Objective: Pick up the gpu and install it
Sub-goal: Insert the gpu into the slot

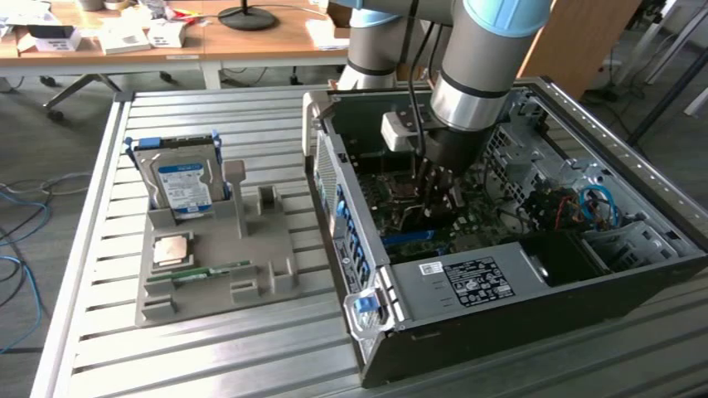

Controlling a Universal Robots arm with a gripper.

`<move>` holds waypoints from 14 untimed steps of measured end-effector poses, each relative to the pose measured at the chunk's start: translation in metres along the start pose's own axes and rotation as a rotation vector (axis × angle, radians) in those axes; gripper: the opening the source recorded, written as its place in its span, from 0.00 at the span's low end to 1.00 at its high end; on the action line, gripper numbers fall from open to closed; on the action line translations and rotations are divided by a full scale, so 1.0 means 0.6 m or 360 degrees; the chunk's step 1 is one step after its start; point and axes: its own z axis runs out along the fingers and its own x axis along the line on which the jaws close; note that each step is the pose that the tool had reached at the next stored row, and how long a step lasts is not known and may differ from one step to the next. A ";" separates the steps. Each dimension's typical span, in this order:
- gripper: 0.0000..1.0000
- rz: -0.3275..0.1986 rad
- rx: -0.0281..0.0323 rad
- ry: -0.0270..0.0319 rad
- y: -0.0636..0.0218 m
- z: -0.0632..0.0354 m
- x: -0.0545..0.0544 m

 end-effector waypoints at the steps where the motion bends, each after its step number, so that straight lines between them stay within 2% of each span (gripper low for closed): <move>1: 0.26 0.0000 0.00000 -0.00001 0.000 0.000 0.000; 14: 0.26 0.0000 0.00001 -0.00001 0.002 0.004 0.000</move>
